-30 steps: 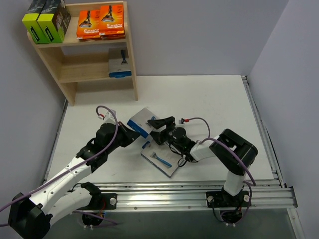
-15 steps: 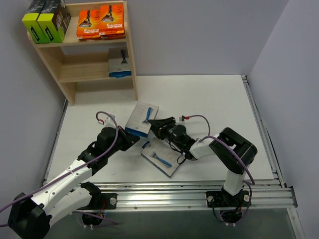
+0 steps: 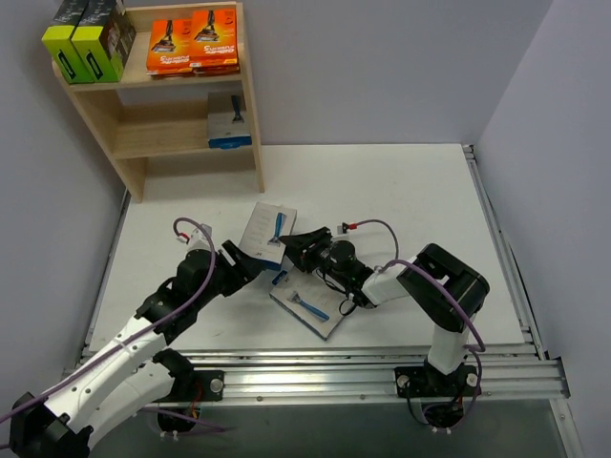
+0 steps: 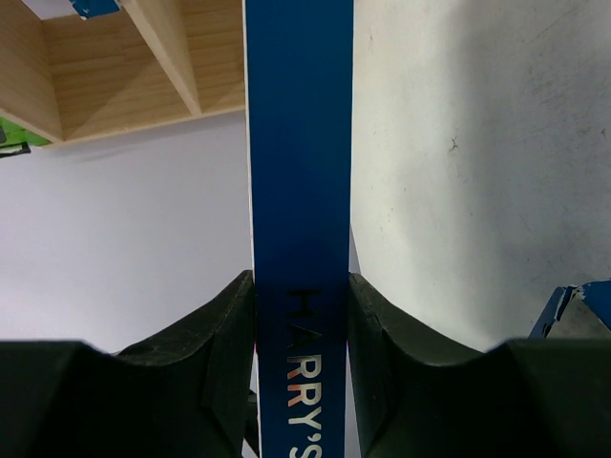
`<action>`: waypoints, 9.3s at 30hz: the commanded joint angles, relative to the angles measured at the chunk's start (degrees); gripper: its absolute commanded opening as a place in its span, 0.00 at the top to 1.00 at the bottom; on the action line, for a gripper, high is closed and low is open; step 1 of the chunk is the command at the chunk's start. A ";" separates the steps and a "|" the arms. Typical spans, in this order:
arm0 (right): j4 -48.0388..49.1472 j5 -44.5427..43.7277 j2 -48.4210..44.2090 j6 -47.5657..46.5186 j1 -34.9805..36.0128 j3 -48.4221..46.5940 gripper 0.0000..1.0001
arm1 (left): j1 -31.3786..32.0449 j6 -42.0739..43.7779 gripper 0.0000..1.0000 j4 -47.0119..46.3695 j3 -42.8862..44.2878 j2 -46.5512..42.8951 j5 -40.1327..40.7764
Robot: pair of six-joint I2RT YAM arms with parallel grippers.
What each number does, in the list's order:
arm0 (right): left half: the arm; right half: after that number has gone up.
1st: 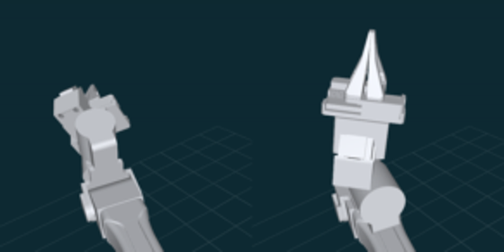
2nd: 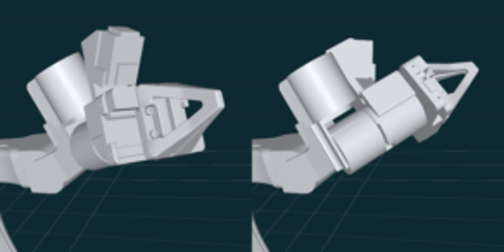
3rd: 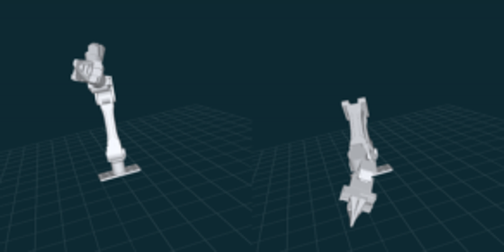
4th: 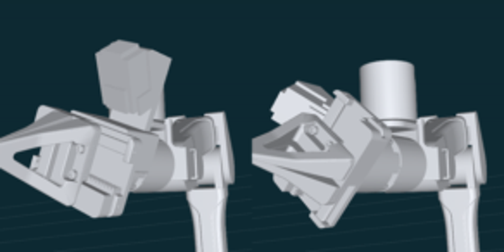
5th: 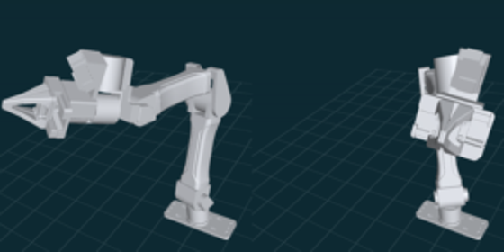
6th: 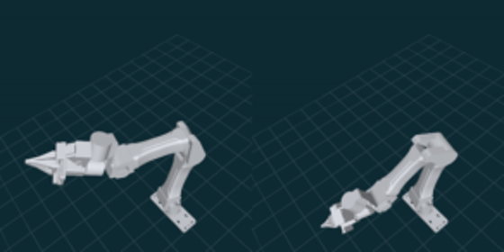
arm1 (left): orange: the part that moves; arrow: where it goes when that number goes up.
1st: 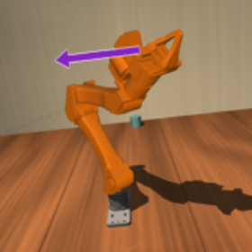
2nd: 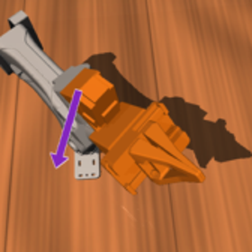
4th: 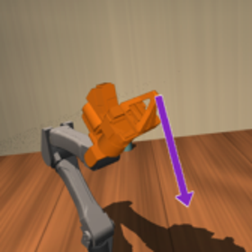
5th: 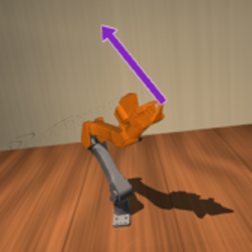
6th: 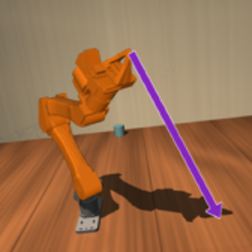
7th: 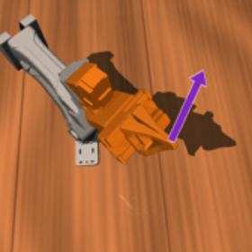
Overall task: Place and organize the shaving razors onto the shelf
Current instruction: Pass the shaving razor from the left arm to the right, then pass the shaving razor from the right arm to the left, then place the shaving razor onto shelf
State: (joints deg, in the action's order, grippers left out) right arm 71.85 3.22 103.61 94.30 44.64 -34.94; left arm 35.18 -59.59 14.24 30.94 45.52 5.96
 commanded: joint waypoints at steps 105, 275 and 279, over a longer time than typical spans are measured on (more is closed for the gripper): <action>20.26 17.52 1.07 -3.86 -4.13 -4.70 0.39 | -34.91 -5.97 0.98 -15.99 -6.41 -9.92 -37.24; -10.68 54.70 -3.07 -31.29 -43.24 -10.85 0.00 | -53.29 0.97 0.98 -30.68 53.52 57.93 -35.14; -10.68 54.70 -2.63 -31.37 -43.50 -10.94 0.00 | -52.58 1.32 0.98 -30.59 53.88 58.81 -34.61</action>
State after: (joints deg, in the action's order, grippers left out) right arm 58.57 56.03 100.95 64.14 1.80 -43.72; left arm -18.06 -60.73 -14.04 82.17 103.44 -30.22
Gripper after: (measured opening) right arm 0.996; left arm 0.448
